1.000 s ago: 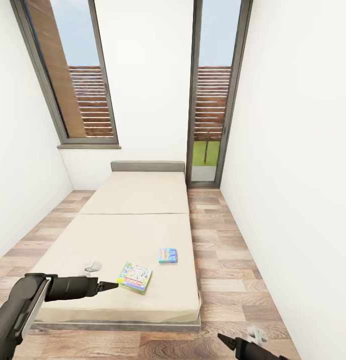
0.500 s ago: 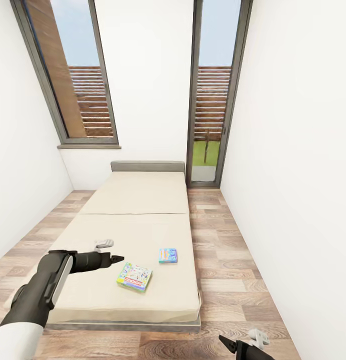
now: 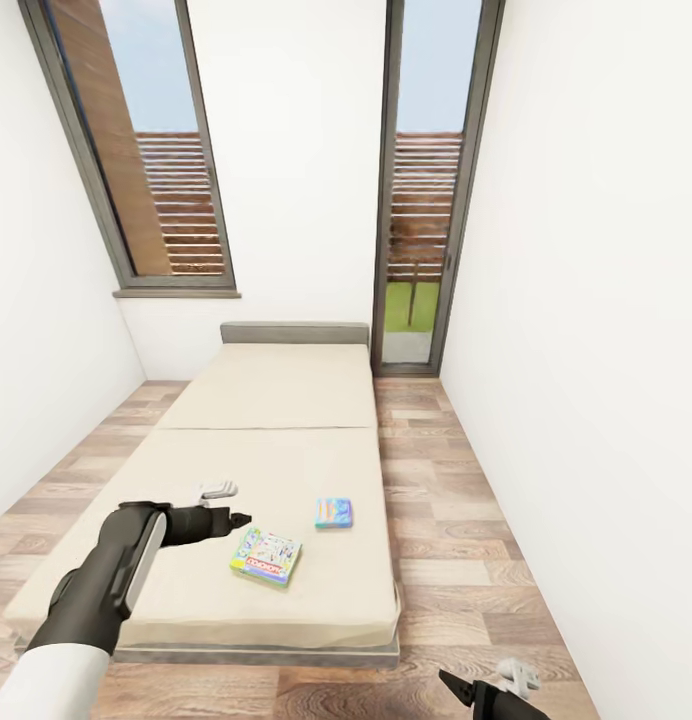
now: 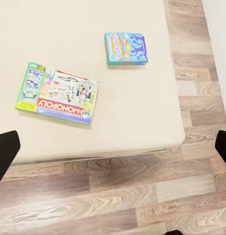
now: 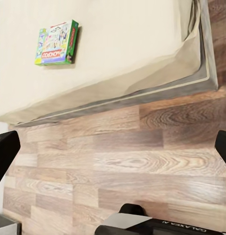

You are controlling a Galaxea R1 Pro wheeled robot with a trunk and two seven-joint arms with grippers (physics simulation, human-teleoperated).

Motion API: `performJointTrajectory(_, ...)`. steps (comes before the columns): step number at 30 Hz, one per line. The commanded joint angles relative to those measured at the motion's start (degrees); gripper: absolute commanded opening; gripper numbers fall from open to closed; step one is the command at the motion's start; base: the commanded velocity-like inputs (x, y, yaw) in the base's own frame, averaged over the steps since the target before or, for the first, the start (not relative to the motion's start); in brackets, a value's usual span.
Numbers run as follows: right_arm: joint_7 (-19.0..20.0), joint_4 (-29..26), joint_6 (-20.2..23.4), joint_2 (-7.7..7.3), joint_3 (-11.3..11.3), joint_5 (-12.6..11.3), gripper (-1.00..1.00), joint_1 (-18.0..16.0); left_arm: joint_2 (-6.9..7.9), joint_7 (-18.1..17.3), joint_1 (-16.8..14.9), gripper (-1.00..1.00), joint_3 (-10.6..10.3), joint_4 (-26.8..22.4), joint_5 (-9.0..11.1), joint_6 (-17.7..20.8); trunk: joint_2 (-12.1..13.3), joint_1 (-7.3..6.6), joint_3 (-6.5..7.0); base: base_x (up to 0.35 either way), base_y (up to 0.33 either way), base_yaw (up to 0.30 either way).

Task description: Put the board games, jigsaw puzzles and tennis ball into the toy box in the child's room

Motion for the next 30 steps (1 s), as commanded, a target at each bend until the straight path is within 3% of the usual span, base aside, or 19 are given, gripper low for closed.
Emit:
performJointTrajectory(1,0.12,-0.01,0.37,0.01,-0.08,-0.48,1.00,-0.05,-0.46,0.76,-0.06,1.00,0.05,0.09,-0.09,-0.07,-0.12,0.05,-0.13,0.126,-0.119,0.000)
performJointTrajectory(4,0.08,0.14,-1.69,-0.02,-0.07,-0.52,1.00,-0.04,-2.73,4.73,-0.06,1.00,-0.01,0.49,-0.09,-2.99,-0.12,0.05,-0.13,0.076,-0.071,0.000)
performJointTrajectory(6,0.06,0.18,-2.70,-0.03,-0.04,-0.49,1.00,-0.04,-3.39,6.04,-0.06,1.00,-0.06,0.56,-0.09,-3.87,-0.12,0.05,-0.13,0.033,-0.031,0.000)
performJointTrajectory(7,0.02,0.23,-4.10,-0.01,0.02,-0.29,1.00,-0.04,-4.17,8.58,-0.04,1.00,-0.11,0.71,-0.03,-5.03,-0.12,0.05,-0.13,0.010,-0.009,0.000)
performJointTrajectory(17,-0.08,0.25,-4.84,-0.02,0.05,-0.43,1.00,-0.01,-4.53,10.12,-0.04,1.00,-0.21,0.88,0.00,-5.59,-0.12,0.05,-0.13,0.013,-0.002,0.000)
performJointTrajectory(30,-0.10,0.25,-4.79,-0.03,-0.11,-0.62,1.00,0.00,-4.55,10.20,-0.03,1.00,-0.30,1.22,0.01,-5.70,-0.12,0.05,-0.13,0.125,0.028,0.000)
